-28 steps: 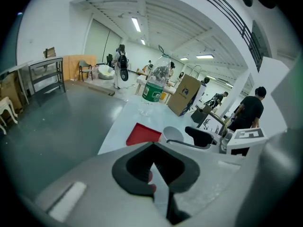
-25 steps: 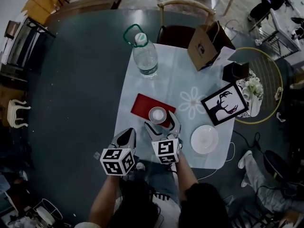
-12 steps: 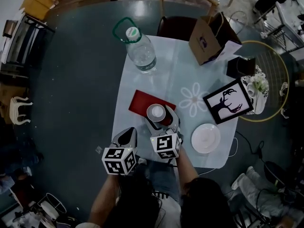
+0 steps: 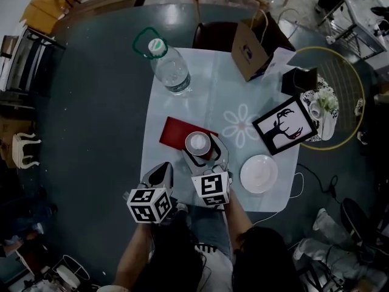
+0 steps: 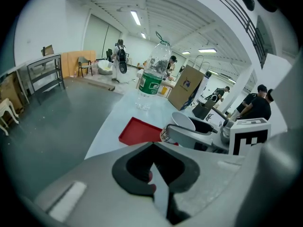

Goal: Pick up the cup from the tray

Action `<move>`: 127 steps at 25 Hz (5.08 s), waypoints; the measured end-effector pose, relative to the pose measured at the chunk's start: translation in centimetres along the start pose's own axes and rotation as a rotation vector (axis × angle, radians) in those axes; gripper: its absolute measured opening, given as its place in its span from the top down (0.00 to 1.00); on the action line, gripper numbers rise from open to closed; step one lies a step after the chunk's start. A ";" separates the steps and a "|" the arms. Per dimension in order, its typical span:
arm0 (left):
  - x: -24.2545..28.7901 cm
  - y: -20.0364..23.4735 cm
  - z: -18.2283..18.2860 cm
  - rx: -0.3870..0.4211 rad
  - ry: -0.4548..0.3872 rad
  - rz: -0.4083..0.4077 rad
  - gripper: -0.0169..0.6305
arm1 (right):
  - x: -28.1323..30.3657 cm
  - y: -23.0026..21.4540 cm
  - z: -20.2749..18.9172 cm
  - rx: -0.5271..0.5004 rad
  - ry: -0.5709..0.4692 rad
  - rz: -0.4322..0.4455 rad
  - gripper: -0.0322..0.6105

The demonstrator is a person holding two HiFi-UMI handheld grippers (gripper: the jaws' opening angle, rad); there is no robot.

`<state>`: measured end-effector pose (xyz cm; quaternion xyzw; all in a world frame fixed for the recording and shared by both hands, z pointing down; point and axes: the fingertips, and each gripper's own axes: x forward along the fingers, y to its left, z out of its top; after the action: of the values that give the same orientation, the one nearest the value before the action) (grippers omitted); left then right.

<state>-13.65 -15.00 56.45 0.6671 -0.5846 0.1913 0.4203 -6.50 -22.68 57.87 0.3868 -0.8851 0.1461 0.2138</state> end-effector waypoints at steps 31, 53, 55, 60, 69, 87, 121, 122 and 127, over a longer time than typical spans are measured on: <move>2.0 -6.0 -1.7 0.154 0.068 -0.103 0.97 | -8.0 -10.6 -4.4 0.135 0.029 -0.288 0.34; 2.2 -2.6 -2.7 0.126 0.094 -0.002 0.97 | -7.8 -10.7 -7.3 0.094 0.064 -0.318 0.32; 2.2 -1.9 -3.0 0.106 0.088 0.012 0.97 | -7.9 -10.6 -6.8 0.102 0.044 -0.315 0.32; 2.0 -1.7 -3.1 0.095 0.090 0.012 0.97 | -8.1 -10.9 -6.0 0.161 0.015 -0.310 0.22; 0.9 -2.1 -2.4 0.092 0.048 -0.010 0.97 | -10.5 -10.2 -2.5 0.103 -0.035 -0.317 0.21; -4.5 -6.2 0.0 0.092 -0.148 -0.116 0.97 | -18.3 -8.2 0.2 0.172 -0.054 -0.428 0.48; -21.0 -4.6 -6.2 0.209 -0.347 -0.205 0.97 | -27.7 9.3 0.2 0.082 -0.038 -0.531 0.91; -21.2 -4.7 -6.3 0.211 -0.347 -0.206 0.97 | -27.9 9.6 0.1 0.081 -0.039 -0.529 0.91; -21.7 -4.9 -7.2 0.230 -0.339 -0.216 0.97 | -28.6 10.8 -0.1 0.080 -0.043 -0.530 0.91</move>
<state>-12.59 3.85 42.71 0.7919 -0.5464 0.0958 0.2553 2.87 2.31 42.88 0.6160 -0.7509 0.1116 0.2104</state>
